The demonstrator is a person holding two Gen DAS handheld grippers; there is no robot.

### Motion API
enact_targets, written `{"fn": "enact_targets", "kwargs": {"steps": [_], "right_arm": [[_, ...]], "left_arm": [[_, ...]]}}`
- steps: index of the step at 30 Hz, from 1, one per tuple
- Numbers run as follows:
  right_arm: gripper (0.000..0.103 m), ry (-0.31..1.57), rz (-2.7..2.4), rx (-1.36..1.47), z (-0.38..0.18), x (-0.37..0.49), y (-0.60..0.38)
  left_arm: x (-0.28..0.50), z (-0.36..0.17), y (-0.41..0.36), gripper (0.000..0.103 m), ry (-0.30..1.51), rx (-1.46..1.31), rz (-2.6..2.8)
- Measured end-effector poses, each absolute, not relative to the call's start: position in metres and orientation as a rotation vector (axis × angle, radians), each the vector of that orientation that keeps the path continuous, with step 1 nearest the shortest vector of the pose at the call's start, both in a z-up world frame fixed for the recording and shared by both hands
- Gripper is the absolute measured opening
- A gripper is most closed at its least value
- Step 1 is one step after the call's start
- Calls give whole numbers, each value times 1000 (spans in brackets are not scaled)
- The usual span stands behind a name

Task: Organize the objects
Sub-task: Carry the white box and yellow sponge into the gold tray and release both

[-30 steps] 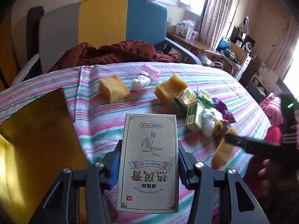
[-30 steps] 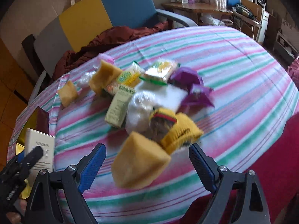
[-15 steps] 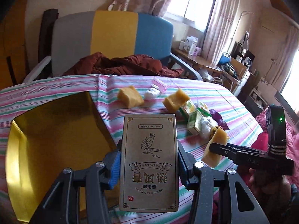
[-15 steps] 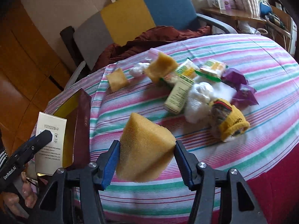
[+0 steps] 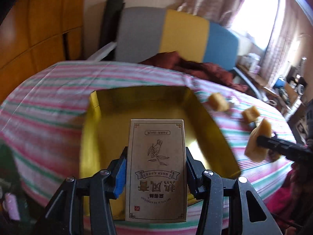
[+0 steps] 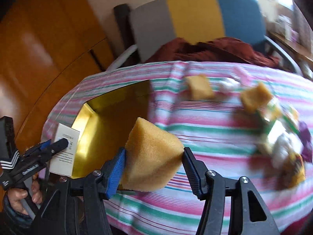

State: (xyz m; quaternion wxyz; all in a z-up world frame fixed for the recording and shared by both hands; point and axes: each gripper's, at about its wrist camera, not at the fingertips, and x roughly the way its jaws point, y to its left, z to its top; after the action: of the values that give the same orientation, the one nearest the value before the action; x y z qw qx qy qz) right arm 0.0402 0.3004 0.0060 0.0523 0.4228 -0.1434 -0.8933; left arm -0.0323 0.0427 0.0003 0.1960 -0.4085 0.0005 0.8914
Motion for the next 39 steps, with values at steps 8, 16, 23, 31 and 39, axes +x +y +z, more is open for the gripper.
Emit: {"fn": "enact_targets", "kwargs": {"steps": [8, 16, 23, 31, 39], "right_arm": [[59, -274, -2588, 1325, -4, 7, 233], [59, -213, -2536, 1380, -17, -9, 206], [60, -220, -2443, 1398, -34, -14, 175], [75, -343, -2250, 1349, -49, -13, 155], [78, -339, -2367, 1329, -42, 0, 167]], "left_arm": [[-35, -24, 4, 51, -57, -1240, 2545], [-49, -20, 4, 51, -76, -1177, 2568], [-73, 3, -2, 65, -132, -1089, 2686], [-56, 7, -31, 88, -171, -1093, 2758], [-31, -4, -34, 88, -161, -1176, 2777]]}}
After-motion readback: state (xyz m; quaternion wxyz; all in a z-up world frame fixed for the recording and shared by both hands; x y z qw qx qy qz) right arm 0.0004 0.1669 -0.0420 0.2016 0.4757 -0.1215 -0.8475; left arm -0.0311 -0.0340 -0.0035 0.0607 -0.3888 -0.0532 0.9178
